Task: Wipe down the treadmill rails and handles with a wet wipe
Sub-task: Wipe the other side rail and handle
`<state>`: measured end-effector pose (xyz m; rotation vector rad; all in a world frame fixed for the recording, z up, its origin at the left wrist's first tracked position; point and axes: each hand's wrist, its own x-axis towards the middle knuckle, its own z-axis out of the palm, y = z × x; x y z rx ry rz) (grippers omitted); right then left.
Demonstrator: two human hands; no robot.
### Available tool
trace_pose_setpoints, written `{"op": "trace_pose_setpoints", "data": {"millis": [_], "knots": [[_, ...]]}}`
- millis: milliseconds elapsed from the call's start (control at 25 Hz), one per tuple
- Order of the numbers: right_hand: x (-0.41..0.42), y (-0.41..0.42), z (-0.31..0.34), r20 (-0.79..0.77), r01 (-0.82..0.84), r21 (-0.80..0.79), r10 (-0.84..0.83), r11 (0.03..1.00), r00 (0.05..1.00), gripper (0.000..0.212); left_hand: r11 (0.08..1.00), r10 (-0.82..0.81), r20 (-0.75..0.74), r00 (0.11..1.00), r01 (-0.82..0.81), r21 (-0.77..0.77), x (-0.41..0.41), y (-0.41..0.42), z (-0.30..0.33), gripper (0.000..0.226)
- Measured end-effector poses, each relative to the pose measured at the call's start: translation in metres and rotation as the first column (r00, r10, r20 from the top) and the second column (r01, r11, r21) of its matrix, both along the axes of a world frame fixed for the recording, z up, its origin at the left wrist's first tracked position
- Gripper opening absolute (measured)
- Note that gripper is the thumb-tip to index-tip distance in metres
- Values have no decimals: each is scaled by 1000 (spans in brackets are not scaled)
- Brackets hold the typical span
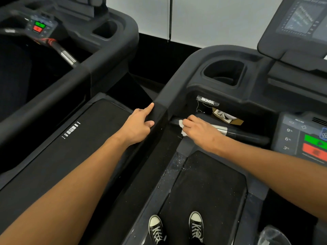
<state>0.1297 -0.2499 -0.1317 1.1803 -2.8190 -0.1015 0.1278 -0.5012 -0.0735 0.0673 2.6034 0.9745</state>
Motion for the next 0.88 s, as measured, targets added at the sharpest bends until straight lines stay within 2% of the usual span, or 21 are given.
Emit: {"op": "trace_pose_setpoints", "data": {"millis": [40, 80, 120, 160, 200, 240, 280, 320, 360, 400, 440, 560, 600, 640, 720, 760, 800, 840, 880], "knots": [[6, 12, 1, -8, 2, 13, -2, 1000, 1000, 28, 1000, -4, -4, 1000, 4, -1, 1, -1, 0, 67], [14, 21, 0, 5, 44, -48, -43, 998, 999, 27, 1000, -10, -9, 1000, 10, -1, 1, -1, 0, 67], [20, 23, 0, 73, 147, -188, -136, 971, 988, 23, 1000, -15, -11, 1000, 15, 0, 1, -1, 0, 67], [24, 12, 1, 199, 318, -372, -260, 872, 945, 18, 1000, -18, -9, 1000, 18, 1, 0, -2, 1, 67], [25, -8, 2, 365, 518, -532, -371, 670, 854, 14, 1000, -20, -4, 1000, 20, 1, -1, -3, 2, 67], [24, -35, 3, 552, 692, -612, -420, 384, 720, 11, 1000, -23, 1, 1000, 23, -1, -1, -3, 2, 67], [22, -66, 5, 708, 792, -602, -393, 98, 587, 10, 1000, -23, 5, 1000, 23, -5, -2, -2, 3, 67], [22, -95, 5, 820, 832, -537, -314, -136, 478, 10, 1000, -22, 8, 1000, 22, -7, -2, -2, 3, 68], [23, -118, 3, 870, 827, -483, -260, -288, 418, 9, 1000, -25, 8, 1000, 26, -11, -2, -1, 3, 68], [26, -132, 0, 876, 810, -475, -275, -343, 397, 8, 999, -30, 5, 1000, 30, -15, -2, -1, 2, 68], [33, -139, -5, 862, 806, -490, -322, -333, 391, 7, 999, -36, -1, 999, 36, -19, -2, -1, 1, 68], [69, -145, -18, 831, 822, -524, -346, -224, 436, 13, 998, -59, -11, 998, 59, -10, -5, -4, -1, 67], [86, -149, -28, 840, 851, -504, -313, -146, 443, 16, 998, -64, -9, 998, 63, -5, -5, -5, -1, 67], [104, -155, -37, 867, 895, -445, -263, -21, 424, 17, 998, -68, -7, 998, 68, -1, -5, -5, -2, 67], [141, -170, -54, 929, 927, -254, -197, 277, 313, 12, 997, -82, -9, 997, 82, 2, -4, -7, -4, 67], [148, -171, -61, 946, 947, -190, -209, 259, 247, 10, 996, -93, -9, 996, 93, 1, -5, -7, -4, 67], [146, -167, -66, 968, 985, -146, -193, 93, 162, 9, 995, -98, -7, 995, 98, 2, -5, -8, -5, 67], [135, -162, -67, 987, 983, -111, -135, -144, 91, 12, 995, -99, -4, 995, 99, 4, -6, -8, -5, 67], [120, -156, -65, 995, 932, -92, -59, -351, 76, 19, 995, -101, -2, 995, 101, 7, -6, -8, -4, 67]]}}
